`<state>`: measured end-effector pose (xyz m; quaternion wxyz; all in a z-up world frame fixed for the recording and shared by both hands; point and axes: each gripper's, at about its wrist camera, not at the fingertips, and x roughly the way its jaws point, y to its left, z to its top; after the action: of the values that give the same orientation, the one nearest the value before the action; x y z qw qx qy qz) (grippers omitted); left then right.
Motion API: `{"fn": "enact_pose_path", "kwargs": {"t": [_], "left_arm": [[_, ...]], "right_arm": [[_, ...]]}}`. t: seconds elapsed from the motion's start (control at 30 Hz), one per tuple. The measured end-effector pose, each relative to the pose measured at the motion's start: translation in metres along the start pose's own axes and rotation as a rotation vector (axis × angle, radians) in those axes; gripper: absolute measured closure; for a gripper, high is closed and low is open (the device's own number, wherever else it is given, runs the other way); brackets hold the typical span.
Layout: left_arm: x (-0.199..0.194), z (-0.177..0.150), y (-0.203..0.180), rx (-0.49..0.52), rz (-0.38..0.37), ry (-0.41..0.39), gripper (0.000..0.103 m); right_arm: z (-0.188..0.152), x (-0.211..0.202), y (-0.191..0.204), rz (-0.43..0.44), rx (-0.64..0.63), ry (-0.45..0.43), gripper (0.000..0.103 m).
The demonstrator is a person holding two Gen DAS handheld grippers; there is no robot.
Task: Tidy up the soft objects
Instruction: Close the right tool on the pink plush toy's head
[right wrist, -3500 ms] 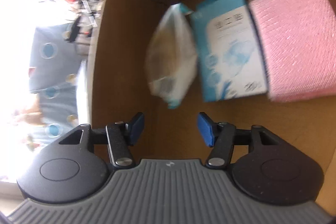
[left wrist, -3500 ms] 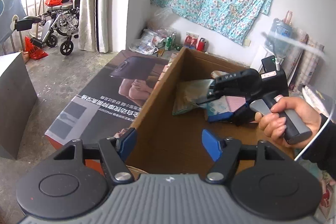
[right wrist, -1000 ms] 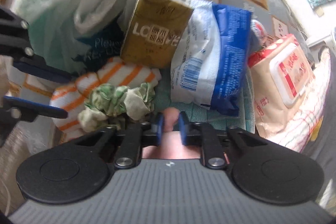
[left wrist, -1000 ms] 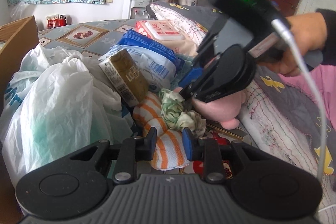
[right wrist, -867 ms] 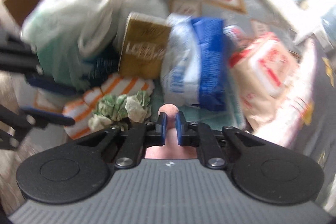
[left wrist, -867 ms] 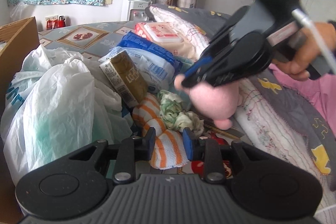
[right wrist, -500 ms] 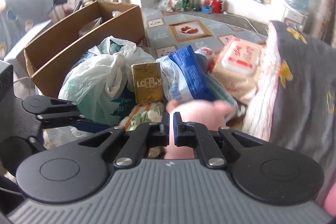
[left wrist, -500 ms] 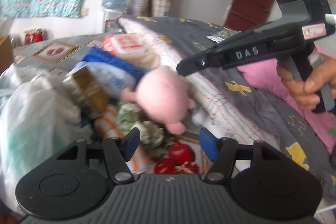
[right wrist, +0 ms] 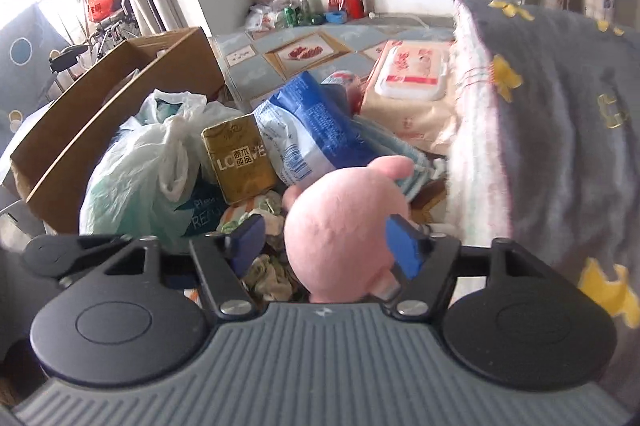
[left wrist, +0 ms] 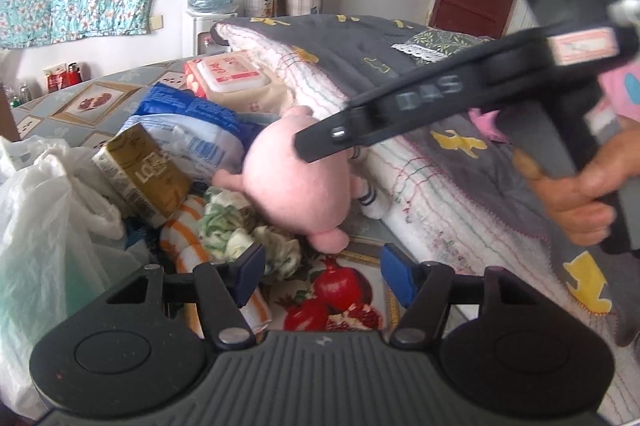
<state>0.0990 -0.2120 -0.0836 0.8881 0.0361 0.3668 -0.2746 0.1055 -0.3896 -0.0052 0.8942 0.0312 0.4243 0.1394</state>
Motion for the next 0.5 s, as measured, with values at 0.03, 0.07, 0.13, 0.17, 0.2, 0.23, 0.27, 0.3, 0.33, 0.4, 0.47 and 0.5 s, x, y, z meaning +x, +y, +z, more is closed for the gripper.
{"fn": "enact_pose_path", "kwargs": {"t": [0.03,0.07,0.13,0.17,0.2,0.23,0.27,0.3,0.33,0.4,0.47,0.5], "left_arm": [[-0.001,-0.001,0.002,-0.003,0.005,0.001,0.038],[-0.002,-0.002,0.005,-0.009,0.010,0.005,0.038],[-0.003,-0.004,0.011,-0.026,0.016,0.012,0.038],[-0.003,-0.004,0.014,-0.034,0.016,0.014,0.038],[-0.004,-0.005,0.016,-0.038,0.019,0.017,0.038],[-0.005,-0.006,0.017,-0.040,0.021,0.018,0.038],[-0.006,-0.006,0.018,-0.040,0.023,0.016,0.038],[-0.007,-0.006,0.018,-0.039,0.026,0.015,0.038],[-0.009,-0.006,0.018,-0.038,0.029,0.012,0.038],[-0.013,-0.006,0.017,-0.037,0.026,0.005,0.038],[-0.019,-0.006,0.015,-0.036,0.019,-0.007,0.038],[-0.023,-0.006,0.014,-0.035,0.014,-0.015,0.038]], "right_arm": [[0.001,0.010,0.001,-0.009,0.002,0.015,0.028],[0.001,0.019,0.002,-0.036,-0.004,0.020,0.025],[0.001,0.033,0.004,-0.104,-0.030,0.035,0.021],[0.000,0.038,0.002,-0.130,-0.026,0.040,0.023],[0.000,0.041,-0.001,-0.147,-0.013,0.043,0.028],[-0.001,0.041,-0.007,-0.135,0.018,0.035,0.030],[-0.002,0.038,-0.014,-0.118,0.062,0.025,0.031],[-0.002,0.035,-0.021,-0.100,0.106,0.019,0.033],[-0.003,0.032,-0.029,-0.073,0.157,0.010,0.034],[-0.006,0.022,-0.044,0.016,0.260,-0.021,0.036],[-0.007,0.008,-0.053,0.071,0.330,-0.059,0.037],[-0.008,0.001,-0.055,0.089,0.355,-0.072,0.037]]}}
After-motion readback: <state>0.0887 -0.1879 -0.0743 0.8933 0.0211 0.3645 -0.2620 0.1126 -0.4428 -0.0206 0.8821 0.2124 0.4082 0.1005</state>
